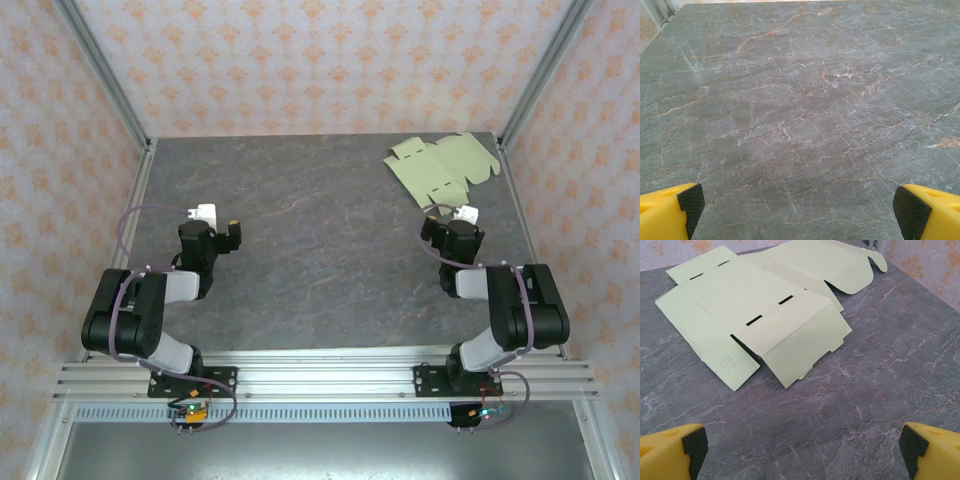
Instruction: Fold the paper box
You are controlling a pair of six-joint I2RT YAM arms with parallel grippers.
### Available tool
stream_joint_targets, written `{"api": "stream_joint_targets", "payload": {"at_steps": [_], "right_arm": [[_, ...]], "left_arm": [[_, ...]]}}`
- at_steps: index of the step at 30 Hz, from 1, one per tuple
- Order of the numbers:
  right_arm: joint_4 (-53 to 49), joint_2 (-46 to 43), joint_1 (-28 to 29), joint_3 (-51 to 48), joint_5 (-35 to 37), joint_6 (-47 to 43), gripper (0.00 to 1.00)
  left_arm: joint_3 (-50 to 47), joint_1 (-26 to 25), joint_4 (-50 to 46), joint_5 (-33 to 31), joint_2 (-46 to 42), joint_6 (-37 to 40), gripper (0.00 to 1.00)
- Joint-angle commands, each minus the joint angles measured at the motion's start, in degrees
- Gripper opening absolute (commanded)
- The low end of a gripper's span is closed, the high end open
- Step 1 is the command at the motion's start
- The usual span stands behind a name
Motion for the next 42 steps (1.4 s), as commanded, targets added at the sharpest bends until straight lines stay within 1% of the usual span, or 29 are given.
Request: {"api": "stream_joint_targets", "payload": {"at_steps": [1,39,40,42], "right_arm": [[-0.1,-0.3,0.3,1.0,-0.1,-0.5,0.99],[-0.1,-0.3,0.2,1.0,-0.2,-0.4,0.99],[-0.1,-0.3,0.2,1.0,-0.2,-0.5,0.99],[-0.1,-0.3,0.2,1.0,-0.2,-0.5,0.99]], "left_arm": [[1.2,0.0,1.1,-1.4,-0.2,-0.4,1.0],[1.1,0.3,1.2,-0.9,-0.2,-0.6,1.0],[1.3,0.3,0.6,-0.7,-0.4,-0.5,1.0],[3.1,0.0,-3.8,-0.2,-1.8,0.3,1.0]]}}
